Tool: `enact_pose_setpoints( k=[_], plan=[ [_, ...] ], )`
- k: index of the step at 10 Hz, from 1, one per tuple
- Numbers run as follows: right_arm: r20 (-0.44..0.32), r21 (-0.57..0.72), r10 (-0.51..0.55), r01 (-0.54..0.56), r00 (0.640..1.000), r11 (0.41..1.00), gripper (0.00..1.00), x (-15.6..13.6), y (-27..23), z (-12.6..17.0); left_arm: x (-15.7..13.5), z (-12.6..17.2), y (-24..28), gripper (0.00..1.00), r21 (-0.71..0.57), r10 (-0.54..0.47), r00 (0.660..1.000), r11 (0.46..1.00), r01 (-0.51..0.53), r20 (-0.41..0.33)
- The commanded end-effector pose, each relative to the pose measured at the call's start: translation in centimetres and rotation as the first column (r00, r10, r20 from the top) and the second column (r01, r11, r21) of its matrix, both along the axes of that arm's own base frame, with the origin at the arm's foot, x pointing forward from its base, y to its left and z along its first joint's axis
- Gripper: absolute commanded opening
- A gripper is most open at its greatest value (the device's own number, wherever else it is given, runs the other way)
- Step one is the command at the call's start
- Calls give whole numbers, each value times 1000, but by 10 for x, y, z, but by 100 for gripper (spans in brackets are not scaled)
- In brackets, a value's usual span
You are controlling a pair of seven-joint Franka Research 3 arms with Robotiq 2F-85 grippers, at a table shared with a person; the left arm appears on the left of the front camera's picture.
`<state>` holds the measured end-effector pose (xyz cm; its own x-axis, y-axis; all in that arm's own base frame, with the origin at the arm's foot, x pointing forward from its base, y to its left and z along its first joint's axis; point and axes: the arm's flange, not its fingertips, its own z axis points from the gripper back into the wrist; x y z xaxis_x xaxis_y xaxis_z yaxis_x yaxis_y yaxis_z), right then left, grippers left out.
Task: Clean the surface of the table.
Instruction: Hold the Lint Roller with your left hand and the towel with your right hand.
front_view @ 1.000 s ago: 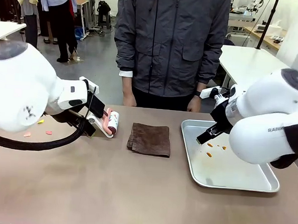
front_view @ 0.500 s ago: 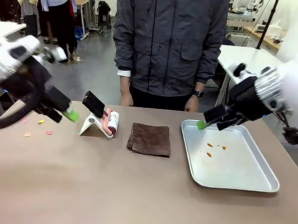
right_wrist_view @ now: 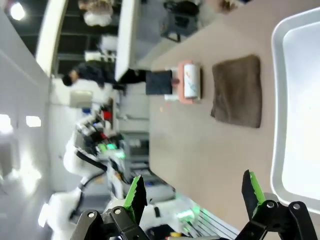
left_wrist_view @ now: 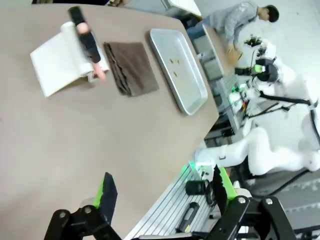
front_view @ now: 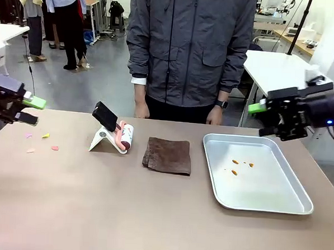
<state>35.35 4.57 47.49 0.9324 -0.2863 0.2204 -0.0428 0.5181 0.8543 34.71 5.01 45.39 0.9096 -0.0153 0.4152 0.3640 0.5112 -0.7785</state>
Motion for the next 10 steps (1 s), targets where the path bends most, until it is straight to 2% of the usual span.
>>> enact_pose_setpoints(
  k=[1,2,3,4,5,7,8,9,10],
  plan=[
    [16,105,-111,108,994,989,100,-86,-49,-60,-4,-19,22,100,-101,66,998,993,-66,-3],
    [3,143,-168,166,986,976,100,-96,-73,-68,-11,-28,43,100,-168,129,992,977,-128,-4],
    [-20,185,-235,235,972,954,100,-105,-103,-78,-26,-42,68,100,-221,231,972,947,-232,-28],
    [-36,197,-270,272,962,942,100,-113,-125,-86,-39,-56,91,100,-266,332,941,902,-339,-73],
    [-48,166,-280,284,959,944,100,-121,-141,-93,-53,-70,109,100,-290,431,894,846,-447,-122],
    [22,143,-243,237,970,961,100,-141,-163,-106,-73,-88,98,100,-332,561,800,728,-600,-215],
    [107,119,-185,172,977,978,100,-150,-165,-107,-75,-93,86,100,-335,594,760,682,-650,-264],
    [202,98,-125,107,971,989,100,-155,-166,-111,-74,-94,74,100,-340,604,746,664,-666,-280],
    [234,42,-72,64,970,997,100,-155,-162,-114,-70,-90,66,100,-337,609,742,661,-670,-281]
  ],
)
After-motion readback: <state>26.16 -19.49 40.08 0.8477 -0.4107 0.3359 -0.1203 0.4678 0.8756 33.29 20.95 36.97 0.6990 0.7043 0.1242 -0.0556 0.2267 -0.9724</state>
